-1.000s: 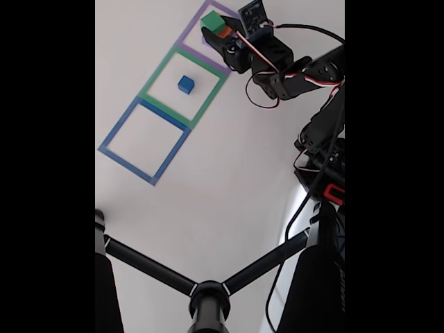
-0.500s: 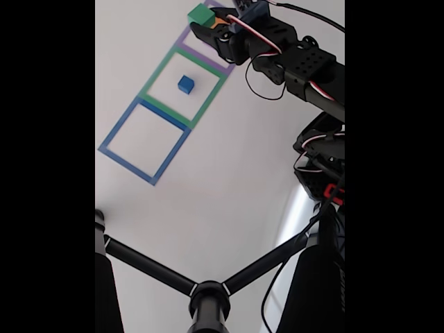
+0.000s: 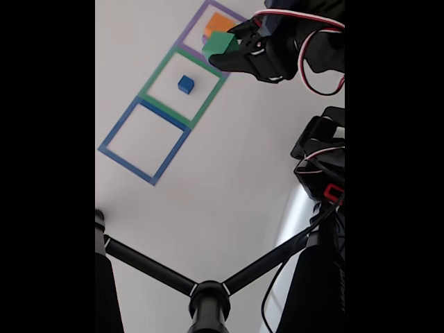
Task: Tower of hanoi
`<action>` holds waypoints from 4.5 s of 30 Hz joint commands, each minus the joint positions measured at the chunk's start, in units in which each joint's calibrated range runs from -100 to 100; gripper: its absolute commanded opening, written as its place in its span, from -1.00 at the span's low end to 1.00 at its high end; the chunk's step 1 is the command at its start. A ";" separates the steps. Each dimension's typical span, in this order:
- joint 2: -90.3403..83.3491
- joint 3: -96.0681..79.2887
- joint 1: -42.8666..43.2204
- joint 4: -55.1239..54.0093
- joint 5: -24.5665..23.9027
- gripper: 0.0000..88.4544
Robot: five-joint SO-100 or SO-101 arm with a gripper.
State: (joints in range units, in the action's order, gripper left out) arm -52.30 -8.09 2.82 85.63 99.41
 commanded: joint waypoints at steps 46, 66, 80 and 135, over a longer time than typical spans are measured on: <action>28.36 -60.91 17.21 -96.08 0.59 -0.85; 52.74 -62.36 18.65 -125.96 0.59 -0.85; 61.79 -60.91 18.08 -134.06 0.59 -0.84; 3.65 -16.82 1.87 -12.92 0.59 -0.99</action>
State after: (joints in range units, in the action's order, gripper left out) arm -46.22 -37.34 6.02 60.75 99.41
